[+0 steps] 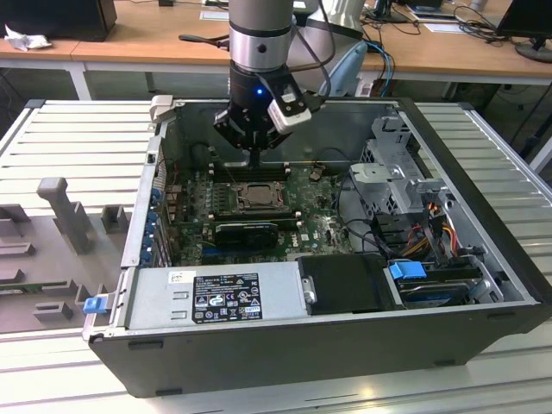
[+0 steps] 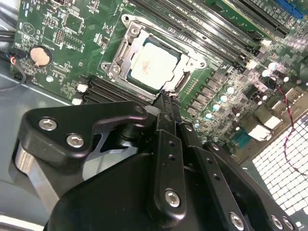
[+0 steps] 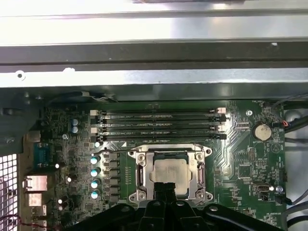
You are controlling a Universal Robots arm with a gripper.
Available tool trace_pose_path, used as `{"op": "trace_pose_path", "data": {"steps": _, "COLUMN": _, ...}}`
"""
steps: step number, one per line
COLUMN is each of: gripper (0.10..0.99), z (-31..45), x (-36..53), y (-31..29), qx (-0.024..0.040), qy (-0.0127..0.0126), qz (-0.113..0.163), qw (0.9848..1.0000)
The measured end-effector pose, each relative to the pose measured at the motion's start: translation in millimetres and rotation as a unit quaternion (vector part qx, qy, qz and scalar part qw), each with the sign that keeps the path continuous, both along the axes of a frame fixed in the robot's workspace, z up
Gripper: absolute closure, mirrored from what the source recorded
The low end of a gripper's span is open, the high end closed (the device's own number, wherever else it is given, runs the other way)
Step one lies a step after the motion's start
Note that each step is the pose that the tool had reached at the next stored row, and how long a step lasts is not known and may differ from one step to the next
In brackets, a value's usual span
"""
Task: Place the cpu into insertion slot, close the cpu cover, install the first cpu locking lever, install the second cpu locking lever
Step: 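Install the first cpu locking lever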
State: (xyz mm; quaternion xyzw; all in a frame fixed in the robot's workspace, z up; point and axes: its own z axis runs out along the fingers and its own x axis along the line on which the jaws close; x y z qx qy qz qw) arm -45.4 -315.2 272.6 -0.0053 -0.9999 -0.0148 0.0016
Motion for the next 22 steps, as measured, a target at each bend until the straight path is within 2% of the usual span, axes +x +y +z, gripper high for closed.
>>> {"op": "trace_pose_path", "data": {"steps": 6, "gripper": 0.980, "z": 0.0, "x": 0.0, "y": 0.0, "qx": 0.0000, "qy": 0.0000, "qz": 0.024, "qw": 0.9997}}
{"op": "trace_pose_path", "data": {"steps": 14, "gripper": 0.980, "z": 0.0, "x": 0.0, "y": 0.0, "qx": 0.0000, "qy": 0.0000, "qz": 0.057, "qw": 0.9984}}
{"op": "trace_pose_path", "data": {"steps": 20, "gripper": 0.980, "z": 0.0, "x": 0.0, "y": 0.0, "qx": 0.0000, "qy": 0.0000, "qz": 0.095, "qw": 0.9955}}
{"op": "trace_pose_path", "data": {"steps": 22, "gripper": 0.980, "z": 0.0, "x": 0.0, "y": 0.0, "qx": 0.0000, "qy": 0.0000, "qz": 0.111, "qw": 0.9938}}
